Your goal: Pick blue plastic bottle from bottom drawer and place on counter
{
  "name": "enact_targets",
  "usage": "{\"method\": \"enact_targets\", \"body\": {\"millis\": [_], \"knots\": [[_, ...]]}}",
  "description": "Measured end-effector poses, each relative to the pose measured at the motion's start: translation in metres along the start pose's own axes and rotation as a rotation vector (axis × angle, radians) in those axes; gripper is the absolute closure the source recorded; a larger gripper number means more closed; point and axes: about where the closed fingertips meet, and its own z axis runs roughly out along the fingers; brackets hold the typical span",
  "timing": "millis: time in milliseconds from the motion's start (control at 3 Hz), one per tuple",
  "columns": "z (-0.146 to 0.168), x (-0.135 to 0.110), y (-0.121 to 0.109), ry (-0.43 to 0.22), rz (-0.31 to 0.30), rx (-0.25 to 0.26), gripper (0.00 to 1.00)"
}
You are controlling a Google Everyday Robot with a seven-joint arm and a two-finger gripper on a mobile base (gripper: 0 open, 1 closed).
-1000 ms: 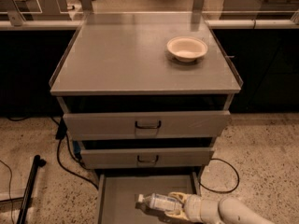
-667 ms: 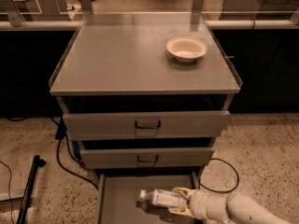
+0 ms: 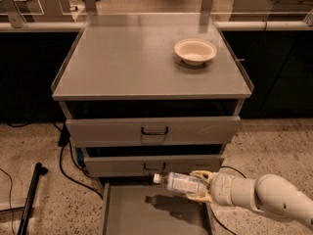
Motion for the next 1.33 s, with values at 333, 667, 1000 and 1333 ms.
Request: {"method": "enact_targets", "body": {"millis": [333, 667, 1000, 1333], "knots": [[0.000, 0.000, 0.000, 0.000, 0.000, 0.000, 1.00], [-0.009, -0.015, -0.019, -0.001, -0.018, -0.004, 1.00], [-0.031, -0.043, -0.056, 0.028, -0.055, 0.020, 1.00], [-0.055, -0.078, -0.084, 0.081, -0.115, 0.044, 1.00]]}}
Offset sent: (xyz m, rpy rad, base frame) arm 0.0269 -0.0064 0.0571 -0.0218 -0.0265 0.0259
